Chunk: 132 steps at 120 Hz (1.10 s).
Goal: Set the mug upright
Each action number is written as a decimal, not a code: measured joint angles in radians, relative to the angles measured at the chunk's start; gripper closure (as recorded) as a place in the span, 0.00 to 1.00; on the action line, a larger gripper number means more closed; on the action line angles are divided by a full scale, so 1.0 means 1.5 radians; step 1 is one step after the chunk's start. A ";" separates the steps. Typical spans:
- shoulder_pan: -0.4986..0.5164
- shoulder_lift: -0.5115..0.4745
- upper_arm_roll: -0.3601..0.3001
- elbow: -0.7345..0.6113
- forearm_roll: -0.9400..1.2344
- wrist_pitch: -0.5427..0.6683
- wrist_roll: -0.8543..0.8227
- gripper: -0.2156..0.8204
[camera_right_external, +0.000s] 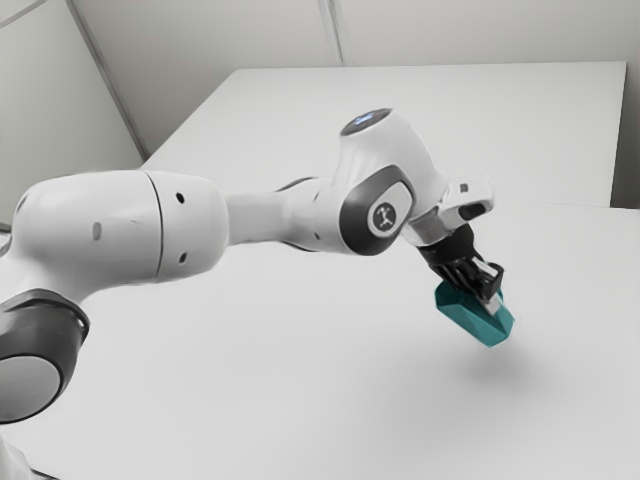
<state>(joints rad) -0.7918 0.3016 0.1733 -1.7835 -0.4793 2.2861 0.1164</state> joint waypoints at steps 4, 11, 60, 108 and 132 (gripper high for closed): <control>0.013 -0.009 0.000 -0.009 0.018 -0.009 -0.004 0.96; 0.036 -0.027 0.000 -0.029 0.045 -0.025 -0.011 0.96; 0.180 -0.110 -0.001 -0.130 0.214 -0.103 -0.051 0.96; 0.310 -0.105 -0.003 -0.120 0.340 -0.143 -0.039 0.97; 0.377 -0.064 -0.009 -0.109 0.375 -0.132 -0.014 0.97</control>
<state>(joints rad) -0.2270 0.2051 0.1598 -1.9464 0.0829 2.0879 0.0949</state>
